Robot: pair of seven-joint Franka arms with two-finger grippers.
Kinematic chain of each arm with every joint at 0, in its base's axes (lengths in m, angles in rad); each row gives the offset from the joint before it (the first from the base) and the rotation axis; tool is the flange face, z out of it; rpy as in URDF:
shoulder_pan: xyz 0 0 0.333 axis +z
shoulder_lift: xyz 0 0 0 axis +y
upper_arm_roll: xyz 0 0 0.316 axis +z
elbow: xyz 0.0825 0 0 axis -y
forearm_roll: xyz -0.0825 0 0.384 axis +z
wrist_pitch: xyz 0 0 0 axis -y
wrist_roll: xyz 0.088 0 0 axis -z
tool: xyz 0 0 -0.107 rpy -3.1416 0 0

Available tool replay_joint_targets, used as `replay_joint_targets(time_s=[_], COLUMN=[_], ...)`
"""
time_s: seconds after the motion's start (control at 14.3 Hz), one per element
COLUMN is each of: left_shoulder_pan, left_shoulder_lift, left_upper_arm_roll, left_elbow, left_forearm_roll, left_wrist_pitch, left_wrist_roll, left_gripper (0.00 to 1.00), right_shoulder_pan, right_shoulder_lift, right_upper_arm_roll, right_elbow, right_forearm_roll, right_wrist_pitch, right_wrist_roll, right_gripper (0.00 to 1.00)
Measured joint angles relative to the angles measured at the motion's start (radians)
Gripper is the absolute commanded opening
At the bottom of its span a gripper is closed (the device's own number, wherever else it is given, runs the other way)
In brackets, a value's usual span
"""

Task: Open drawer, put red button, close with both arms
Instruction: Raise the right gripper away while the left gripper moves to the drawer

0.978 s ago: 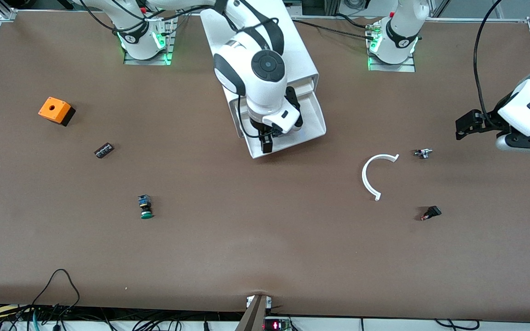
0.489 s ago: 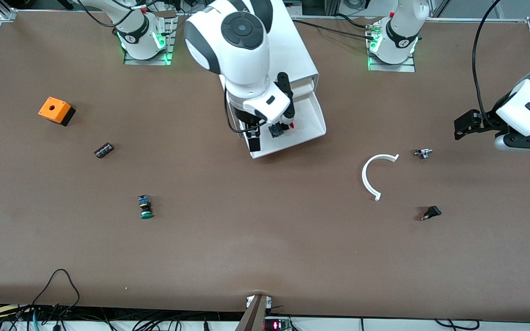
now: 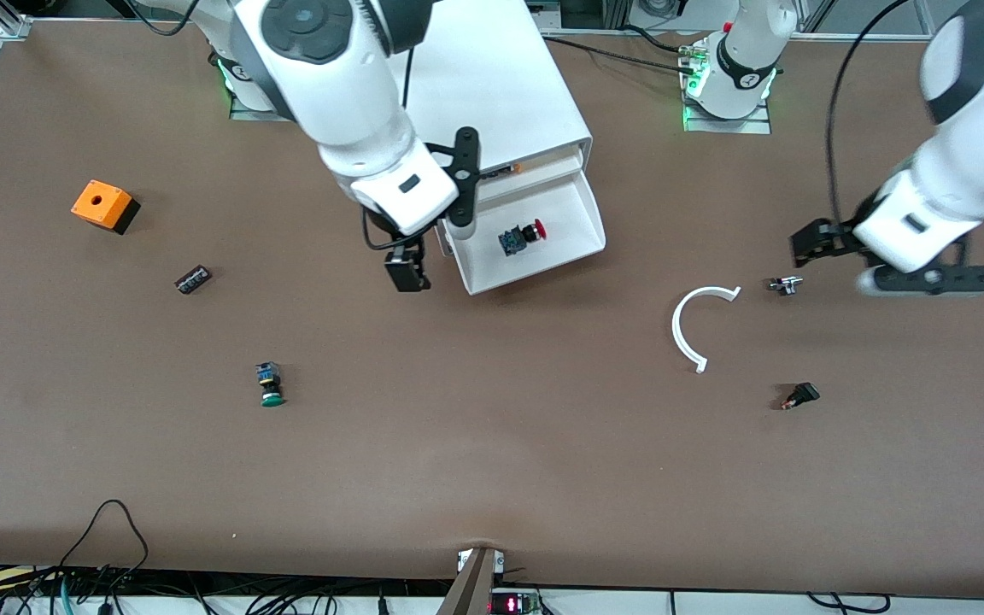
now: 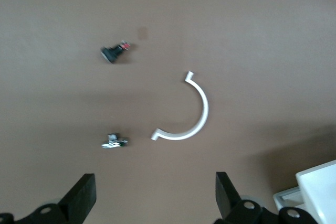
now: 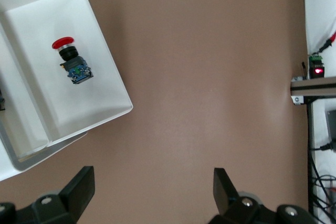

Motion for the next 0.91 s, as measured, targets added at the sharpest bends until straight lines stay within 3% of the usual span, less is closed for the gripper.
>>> replay_joint_targets(time_s=[0.42,0.63,0.91], left_shoulder_pan=[-0.086,-0.165,-0.224], left_shoulder_lift=[0.186,0.289,0.332], left_upper_arm_roll=[-0.047,-0.049,-0.051], left_elbow=[0.028,0.080,0.102], left_forearm_roll=[0.000,0.000,0.000], left_wrist_pitch=[0.017,0.038,0.167], left_wrist_roll=[-0.227,-0.256,-0.357], left_gripper=[1.00,1.00,1.00], right_shoulder_pan=[-0.049,-0.138,-0.259], right_shoulder_lift=[-0.003,-0.002,-0.010], right_upper_arm_roll=[0.001,-0.002,-0.006], right_elbow=[-0.020,-0.081,-0.127], right_forearm_roll=[-0.001,-0.002,-0.003], right_wrist_pitch=[-0.003,-0.002,0.006], right_wrist_roll=[0.318,0.467,0.571], right_gripper=[1.00,1.00,1.00])
